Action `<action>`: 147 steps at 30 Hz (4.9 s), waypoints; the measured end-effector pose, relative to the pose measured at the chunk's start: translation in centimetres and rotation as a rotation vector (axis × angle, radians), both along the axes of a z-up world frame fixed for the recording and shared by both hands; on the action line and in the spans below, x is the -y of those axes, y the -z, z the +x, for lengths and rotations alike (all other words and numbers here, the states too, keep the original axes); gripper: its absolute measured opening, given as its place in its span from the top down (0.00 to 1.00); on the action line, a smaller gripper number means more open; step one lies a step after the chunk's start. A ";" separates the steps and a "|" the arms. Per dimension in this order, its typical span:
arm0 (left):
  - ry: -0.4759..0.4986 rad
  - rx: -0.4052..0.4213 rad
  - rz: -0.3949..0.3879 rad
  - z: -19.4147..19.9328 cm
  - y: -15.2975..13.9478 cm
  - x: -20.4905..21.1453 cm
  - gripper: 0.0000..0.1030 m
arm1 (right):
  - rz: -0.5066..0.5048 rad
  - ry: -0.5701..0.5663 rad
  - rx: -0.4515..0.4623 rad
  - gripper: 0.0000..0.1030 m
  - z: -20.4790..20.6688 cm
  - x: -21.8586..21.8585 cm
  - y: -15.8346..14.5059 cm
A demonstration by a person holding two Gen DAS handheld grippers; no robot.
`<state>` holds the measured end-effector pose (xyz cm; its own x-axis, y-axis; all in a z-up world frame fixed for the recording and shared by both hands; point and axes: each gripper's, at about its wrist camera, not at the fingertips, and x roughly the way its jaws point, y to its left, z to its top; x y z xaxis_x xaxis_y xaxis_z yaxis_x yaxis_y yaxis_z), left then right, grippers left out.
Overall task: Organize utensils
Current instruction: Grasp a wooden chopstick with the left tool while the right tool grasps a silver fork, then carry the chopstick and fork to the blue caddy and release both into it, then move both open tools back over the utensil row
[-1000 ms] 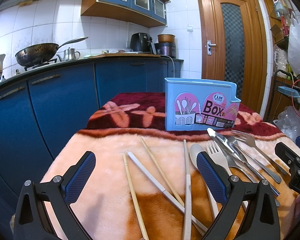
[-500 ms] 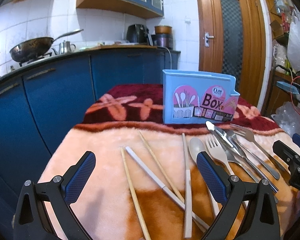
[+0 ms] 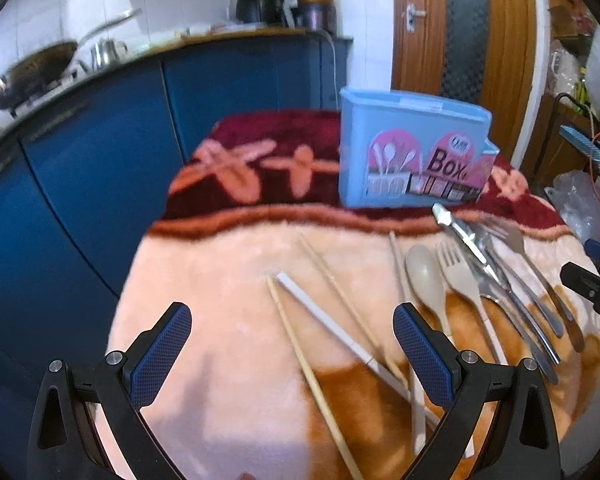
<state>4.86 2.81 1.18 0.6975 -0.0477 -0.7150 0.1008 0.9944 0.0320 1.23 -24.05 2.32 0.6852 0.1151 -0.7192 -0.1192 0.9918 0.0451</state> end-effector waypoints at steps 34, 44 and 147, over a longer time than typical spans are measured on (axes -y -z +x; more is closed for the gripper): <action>0.043 -0.527 -0.058 5.2 2.2 -0.8 0.86 | -0.035 -0.149 -0.361 0.94 8.1 -2.1 2.0; 0.052 -0.423 -0.167 2.4 0.4 -2.1 0.96 | 0.088 -0.088 -0.204 0.96 4.6 0.3 -0.7; 0.011 -0.009 -0.096 4.0 -3.6 -0.1 0.62 | 0.126 -0.141 -0.003 0.66 6.3 -0.4 -3.9</action>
<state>8.84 2.93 4.75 0.6902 -0.1241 -0.7129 0.1117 0.9916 -0.0644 7.55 -23.63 6.24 0.6538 0.2994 -0.6950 -0.2564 0.9517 0.1688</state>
